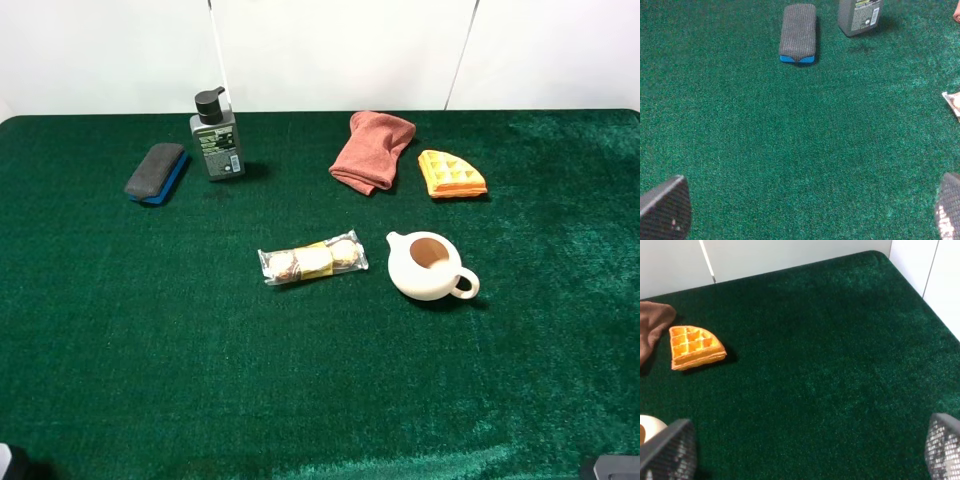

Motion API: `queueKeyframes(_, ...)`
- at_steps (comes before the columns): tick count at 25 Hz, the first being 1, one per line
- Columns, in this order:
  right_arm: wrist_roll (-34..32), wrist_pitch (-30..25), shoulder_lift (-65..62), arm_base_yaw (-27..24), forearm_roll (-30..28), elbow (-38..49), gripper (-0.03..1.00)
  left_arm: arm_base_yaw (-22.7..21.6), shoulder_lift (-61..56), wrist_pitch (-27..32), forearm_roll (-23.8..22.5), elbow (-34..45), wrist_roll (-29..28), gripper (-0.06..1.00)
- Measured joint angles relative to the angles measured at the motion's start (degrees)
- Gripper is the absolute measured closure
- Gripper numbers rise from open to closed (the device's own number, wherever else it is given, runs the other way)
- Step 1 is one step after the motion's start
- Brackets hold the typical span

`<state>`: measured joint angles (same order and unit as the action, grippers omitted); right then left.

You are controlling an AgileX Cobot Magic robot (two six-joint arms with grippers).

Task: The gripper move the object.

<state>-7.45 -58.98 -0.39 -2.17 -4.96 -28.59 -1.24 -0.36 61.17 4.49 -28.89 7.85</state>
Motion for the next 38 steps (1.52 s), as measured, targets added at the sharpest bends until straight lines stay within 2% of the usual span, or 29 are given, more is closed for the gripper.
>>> queueKeyframes(5, 0.0, 0.0, 0.0, 0.0, 0.0, 0.0, 0.27, 0.0, 0.0, 0.0, 0.0, 0.0, -0.3, -0.05)
queueKeyframes(18, 0.0, 0.0, 0.0, 0.0, 0.0, 0.0, 0.27, 0.0, 1.6, 0.4, 0.0, -0.4, -5.6, -0.05)
queueKeyframes(30, 0.0, 0.0, 0.0, 0.0, 0.0, 0.0, 0.27, 0.0, 22.8, 0.5, 0.0, -9.6, -5.3, -0.05)
queueKeyframes(38, 0.0, 0.0, 0.0, 0.0, 0.0, 0.0, 0.27, 0.0, 37.5, 0.4, 0.0, -15.7, -1.7, -0.05)
